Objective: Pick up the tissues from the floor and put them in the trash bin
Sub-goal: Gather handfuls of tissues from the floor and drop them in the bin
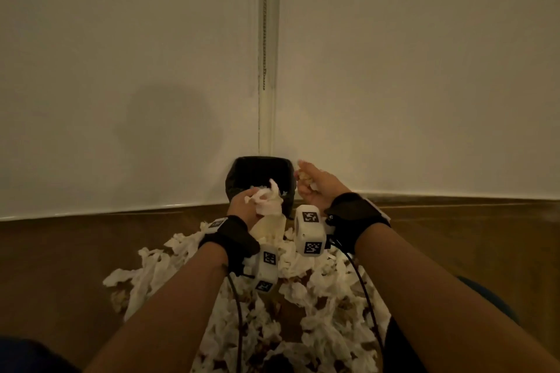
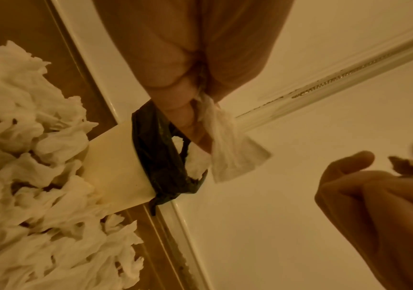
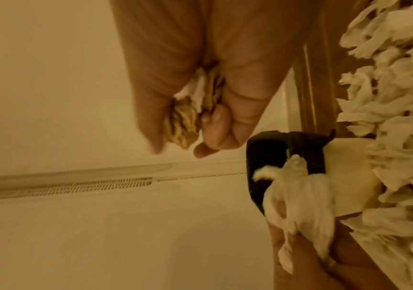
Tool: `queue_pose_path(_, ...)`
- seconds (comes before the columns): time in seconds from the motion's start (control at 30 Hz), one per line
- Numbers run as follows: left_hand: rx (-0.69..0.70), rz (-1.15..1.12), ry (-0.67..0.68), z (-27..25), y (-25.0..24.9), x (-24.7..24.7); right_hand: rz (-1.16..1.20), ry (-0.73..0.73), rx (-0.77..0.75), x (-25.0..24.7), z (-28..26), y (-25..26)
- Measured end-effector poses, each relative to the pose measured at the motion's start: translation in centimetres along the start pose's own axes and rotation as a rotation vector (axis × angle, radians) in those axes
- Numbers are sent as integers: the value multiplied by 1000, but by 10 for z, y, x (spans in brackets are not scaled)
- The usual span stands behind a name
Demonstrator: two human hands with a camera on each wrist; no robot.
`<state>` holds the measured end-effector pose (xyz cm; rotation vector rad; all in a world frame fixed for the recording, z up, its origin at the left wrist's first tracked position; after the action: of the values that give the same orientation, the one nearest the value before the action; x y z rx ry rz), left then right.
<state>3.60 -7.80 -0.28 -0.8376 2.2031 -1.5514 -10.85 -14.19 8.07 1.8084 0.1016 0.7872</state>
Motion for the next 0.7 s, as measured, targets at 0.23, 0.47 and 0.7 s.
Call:
queue_pose_path(0.23, 35, -139, 9, -24, -45, 2, -66, 29, 22, -1, -10, 20)
queue_pose_path(0.47, 169, 86, -125, -16, -51, 5, -148, -33, 22, -8, -8, 20)
queue_pose_path(0.7, 170, 1, -72, -11, -49, 5, -149, 76, 38, 2, 0, 17)
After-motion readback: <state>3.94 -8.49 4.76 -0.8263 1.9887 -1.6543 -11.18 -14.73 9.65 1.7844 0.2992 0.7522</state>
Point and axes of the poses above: each hand's wrist, its own z-axis towards the middle knuckle, its own x-axis out of the palm, y = z × x, the point moved 1 cm from there along z, towards the middle knuckle, and after that the axes turned 8 degrees about -x, right-handed, at the moved point
